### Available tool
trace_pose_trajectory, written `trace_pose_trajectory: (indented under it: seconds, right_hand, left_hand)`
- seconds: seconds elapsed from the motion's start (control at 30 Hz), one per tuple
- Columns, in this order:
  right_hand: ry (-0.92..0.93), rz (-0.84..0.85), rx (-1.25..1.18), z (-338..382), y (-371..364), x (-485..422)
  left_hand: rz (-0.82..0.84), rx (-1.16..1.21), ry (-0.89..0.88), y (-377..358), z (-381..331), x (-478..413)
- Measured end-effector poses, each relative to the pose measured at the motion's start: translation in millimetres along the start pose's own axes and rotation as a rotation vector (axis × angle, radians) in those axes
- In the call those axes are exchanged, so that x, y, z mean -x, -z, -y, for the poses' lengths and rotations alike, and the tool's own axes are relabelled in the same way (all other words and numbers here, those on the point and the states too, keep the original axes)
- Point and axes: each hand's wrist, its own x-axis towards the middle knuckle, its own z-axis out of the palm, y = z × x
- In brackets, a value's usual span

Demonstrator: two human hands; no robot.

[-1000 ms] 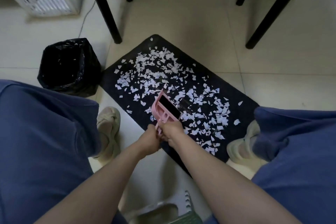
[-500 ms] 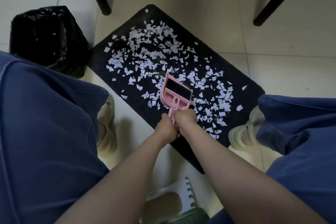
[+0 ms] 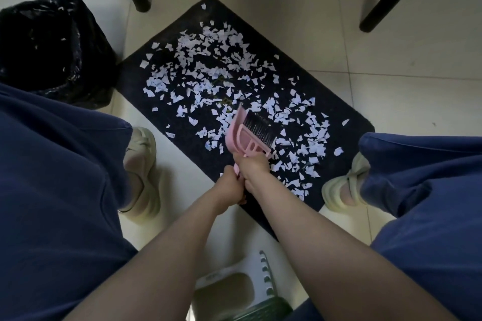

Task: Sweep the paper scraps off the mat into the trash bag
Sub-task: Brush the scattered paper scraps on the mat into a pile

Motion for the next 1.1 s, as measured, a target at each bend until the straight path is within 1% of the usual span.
trace_pose_trajectory:
  seconds: [0.1,0.2,0.27,0.33,0.37,0.47,0.53,0.6,0.67,0.73,0.8,0.87,0.97,1.1]
  right_hand:
    - [-0.017,-0.046,0.015,1.5,6.9,1.4]
    - [-0.051,-0.032,-0.008,6.2,15.9,6.9]
    - [-0.036,-0.050,-0.022,4.9,22.9,8.5]
    - [-0.013,-0.050,0.001,0.4,33.1,11.6]
    - [0.001,-0.058,0.039,-3.2,40.4,13.0]
    - [0.084,-0.128,0.292,-15.0,63.5,16.8]
    - [0.049,-0.196,0.372,-24.8,78.0,17.8]
    - [-0.018,-0.262,0.451,-33.2,91.4,20.1]
    - [-0.063,-0.309,0.607,-40.5,101.8,25.4]
    - [-0.050,-0.341,0.810,-47.4,109.8,29.1]
    - [-0.019,-0.395,0.952,-53.2,114.2,31.8]
    - [-0.008,-0.425,0.987,-55.8,115.5,32.0]
    - [-0.040,-0.361,1.005,-57.5,114.9,28.3]
    - [-0.081,-0.255,0.844,-54.8,110.3,22.9]
  left_hand:
    - [-0.030,0.096,0.042,1.3,-2.0,-2.2]
    - [-0.086,0.153,0.076,-0.2,-2.7,1.2]
    - [-0.158,0.148,0.093,1.1,1.0,3.4]
    - [-0.192,0.130,0.120,5.9,6.7,4.0]
    - [-0.200,0.124,0.135,7.9,10.4,3.4]
    - [-0.194,0.118,0.154,12.4,20.7,-0.4]
    - [-0.183,0.109,0.144,11.0,25.3,-0.8]
    - [-0.194,0.053,0.116,7.4,26.7,-0.8]
    - [-0.224,-0.042,0.086,4.1,23.2,2.5]
    - [-0.253,-0.144,0.052,1.5,16.8,6.9]
    - [-0.265,-0.248,0.011,0.2,11.8,10.2]
    - [-0.303,-0.369,-0.017,1.2,8.4,13.6]
    - [-0.384,-0.534,-0.036,2.1,3.6,22.3]
    - [-0.398,-0.661,-0.031,2.6,2.5,30.3]
